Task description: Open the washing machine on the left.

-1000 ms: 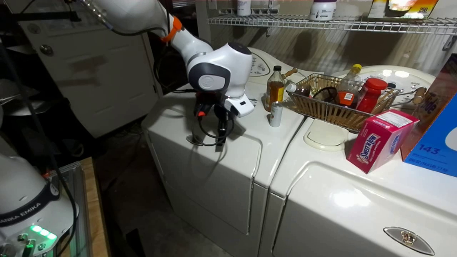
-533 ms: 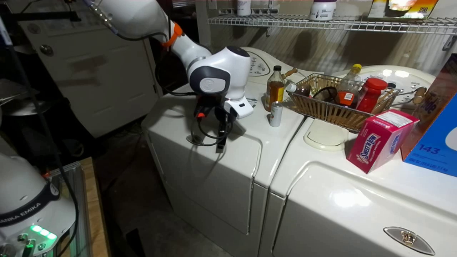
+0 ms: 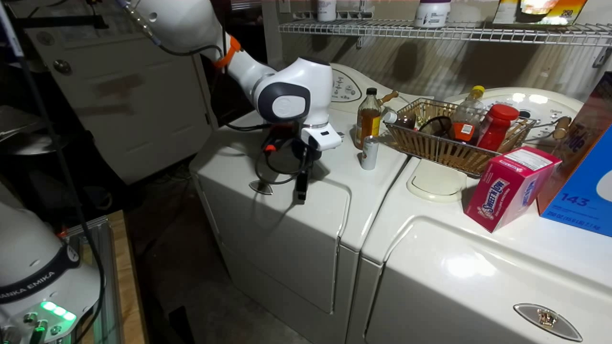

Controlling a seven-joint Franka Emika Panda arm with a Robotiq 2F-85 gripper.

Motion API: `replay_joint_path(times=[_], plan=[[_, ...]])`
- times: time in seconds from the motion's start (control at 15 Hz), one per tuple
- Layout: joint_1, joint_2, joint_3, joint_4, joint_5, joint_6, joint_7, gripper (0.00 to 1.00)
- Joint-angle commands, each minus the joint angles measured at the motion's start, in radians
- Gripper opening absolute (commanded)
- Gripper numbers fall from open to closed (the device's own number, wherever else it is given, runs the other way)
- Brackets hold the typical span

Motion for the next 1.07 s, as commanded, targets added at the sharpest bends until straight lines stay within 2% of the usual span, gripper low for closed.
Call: replay_joint_path(times=[0.0, 0.27, 0.53, 0.8, 1.0], plan=[[0.042, 0.034, -0.052, 0.036, -0.108, 0.029, 0.116, 1.0], [0.083, 0.069, -0.097, 0.064, -0.249, 0.002, 0.229, 1.0], [0.11, 0.088, -0.111, 0.081, -0.35, -0.084, 0.328, 1.0], [0.093, 0.093, -0.095, 0.091, -0.367, -0.16, 0.355, 1.0], [0.065, 0.101, -0.092, 0.086, -0.349, -0.169, 0.334, 1.0]])
